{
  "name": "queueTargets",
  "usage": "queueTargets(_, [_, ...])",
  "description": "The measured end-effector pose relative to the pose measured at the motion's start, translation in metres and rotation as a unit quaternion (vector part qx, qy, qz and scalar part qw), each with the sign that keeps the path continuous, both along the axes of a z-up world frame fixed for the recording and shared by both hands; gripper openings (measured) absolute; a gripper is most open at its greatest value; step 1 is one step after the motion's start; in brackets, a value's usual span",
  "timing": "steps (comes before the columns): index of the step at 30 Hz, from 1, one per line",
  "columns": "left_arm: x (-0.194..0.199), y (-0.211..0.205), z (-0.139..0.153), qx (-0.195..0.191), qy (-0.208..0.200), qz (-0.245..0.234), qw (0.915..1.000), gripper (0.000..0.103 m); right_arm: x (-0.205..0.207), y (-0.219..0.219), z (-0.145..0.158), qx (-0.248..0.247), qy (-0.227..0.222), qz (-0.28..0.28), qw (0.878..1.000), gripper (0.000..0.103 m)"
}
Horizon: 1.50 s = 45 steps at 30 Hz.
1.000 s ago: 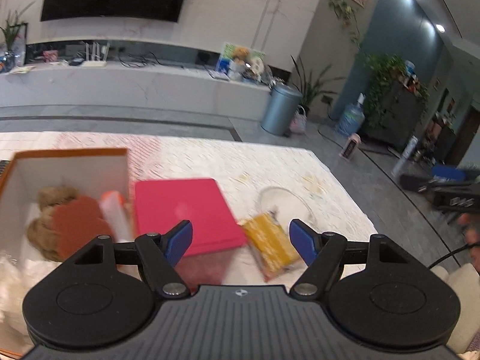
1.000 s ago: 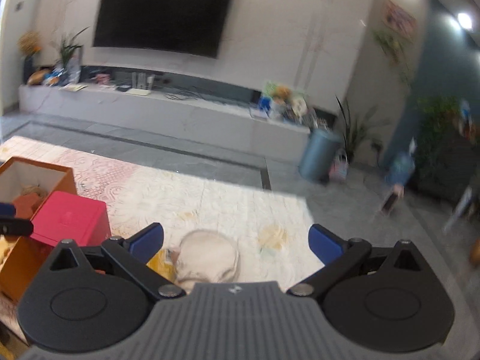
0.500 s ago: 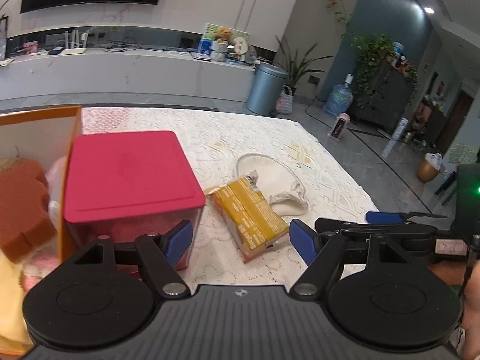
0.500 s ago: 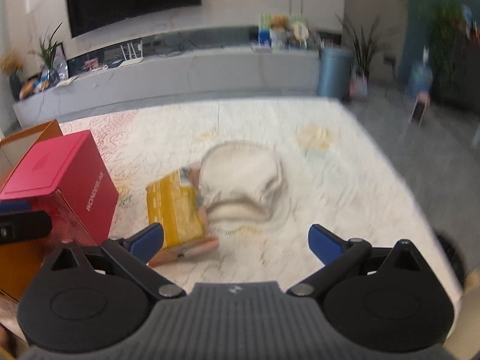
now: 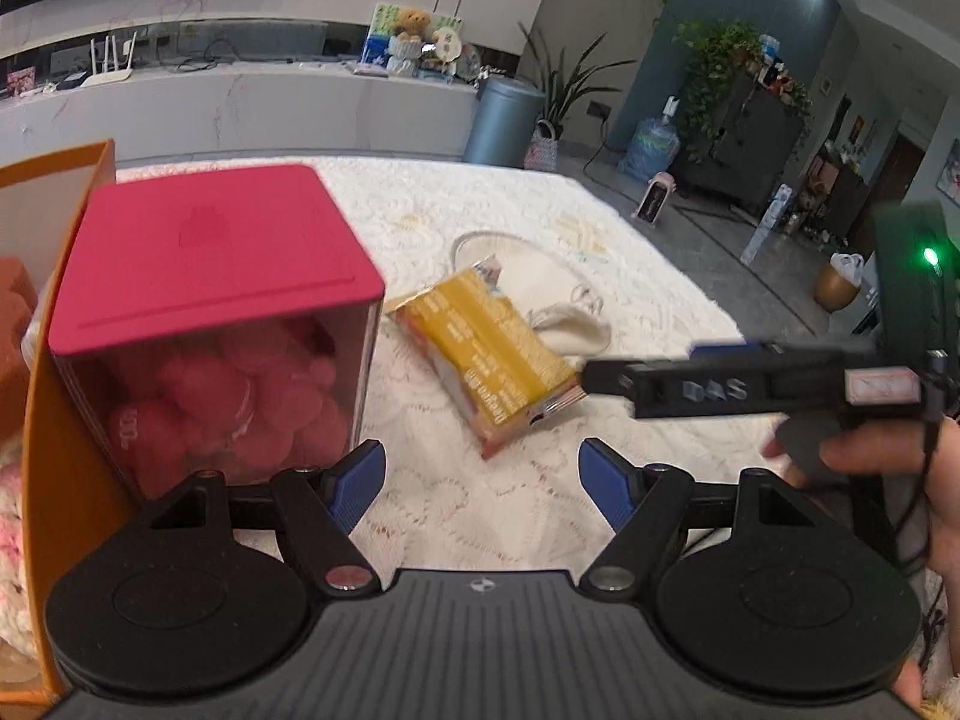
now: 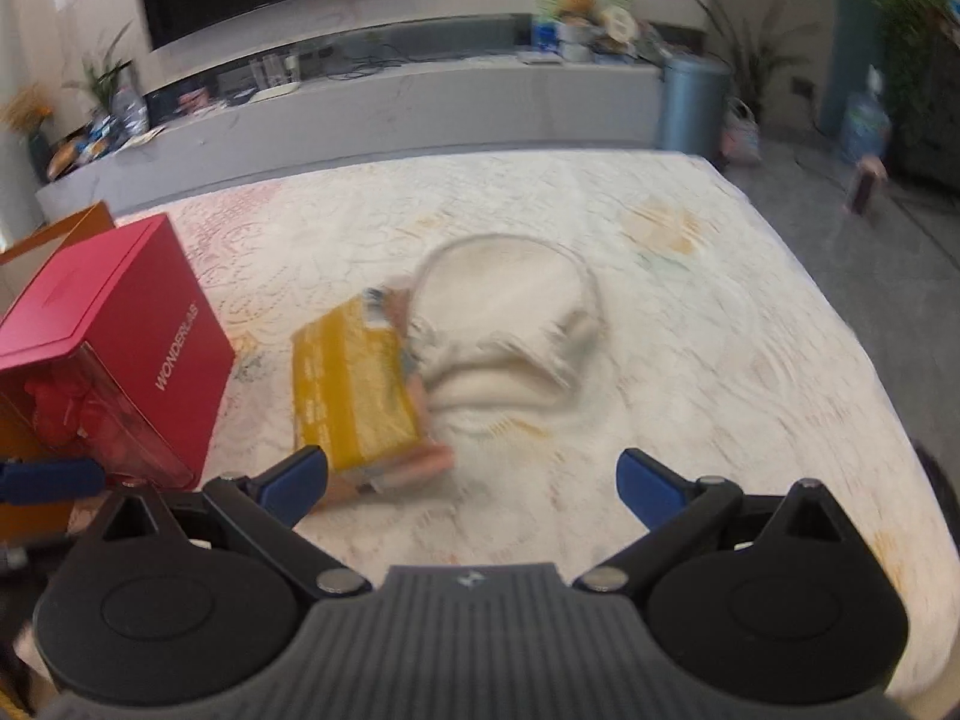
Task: Organize soft objects
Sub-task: 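Grasp the yellow snack packet with the right tool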
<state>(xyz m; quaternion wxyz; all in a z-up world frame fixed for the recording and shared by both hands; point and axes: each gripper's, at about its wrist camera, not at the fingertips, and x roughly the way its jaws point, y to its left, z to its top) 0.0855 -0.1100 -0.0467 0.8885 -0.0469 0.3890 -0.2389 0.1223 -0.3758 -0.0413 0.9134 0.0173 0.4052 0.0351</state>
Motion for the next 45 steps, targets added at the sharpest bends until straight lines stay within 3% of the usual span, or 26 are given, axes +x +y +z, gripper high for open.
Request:
queueTargets(5, [0.004, 0.005, -0.019, -0.003, 0.049, 0.024, 0.9985, 0.086, 0.025, 0.031, -0.014, -0.014, 0.02, 0.051, 0.998, 0.1])
queueTargets(14, [0.01, 0.016, -0.028, -0.002, 0.084, 0.042, 0.9956, 0.086, 0.055, 0.08, -0.051, -0.135, 0.041, 0.089, 0.986, 0.1])
queueTargets(16, [0.01, 0.019, -0.029, -0.002, 0.086, 0.046, 0.9952, 0.086, 0.058, 0.076, -0.052, -0.124, 0.037, 0.087, 0.988, 0.099])
queueTargets(19, [0.009, 0.022, -0.029, 0.0, 0.09, 0.047, 0.9948, 0.086, 0.061, 0.064, -0.051, -0.079, 0.05, 0.071, 0.993, 0.084])
queueTargets(20, [0.009, 0.023, -0.029, 0.0, 0.091, 0.047, 0.9948, 0.086, 0.061, 0.06, -0.05, -0.058, 0.055, 0.074, 0.994, 0.074])
queueTargets(23, [0.008, 0.026, -0.029, -0.004, 0.095, 0.046, 0.9944, 0.086, 0.057, 0.055, -0.048, -0.042, 0.064, 0.075, 0.994, 0.065])
queueTargets(34, [0.01, 0.023, -0.028, -0.008, 0.101, 0.04, 0.9941, 0.086, 0.003, 0.038, -0.039, -0.052, 0.107, 0.079, 0.99, 0.065])
queueTargets(38, [0.009, 0.022, -0.026, -0.006, 0.099, 0.04, 0.9943, 0.086, 0.006, 0.043, -0.04, -0.061, 0.093, 0.078, 0.991, 0.071])
queueTargets(39, [0.009, 0.022, -0.026, -0.006, 0.098, 0.041, 0.9943, 0.086, 0.007, 0.044, -0.039, -0.061, 0.088, 0.079, 0.991, 0.079])
queueTargets(41, [0.009, 0.021, -0.025, -0.007, 0.098, 0.043, 0.9942, 0.086, 0.009, 0.045, -0.039, -0.057, 0.08, 0.082, 0.992, 0.085])
queueTargets(43, [0.009, 0.02, -0.025, -0.006, 0.097, 0.042, 0.9944, 0.086, 0.012, 0.045, -0.042, -0.054, 0.085, 0.086, 0.991, 0.084])
queueTargets(45, [0.008, 0.017, -0.025, 0.0, 0.094, 0.037, 0.9949, 0.086, 0.013, 0.043, -0.044, -0.055, 0.089, 0.084, 0.991, 0.07])
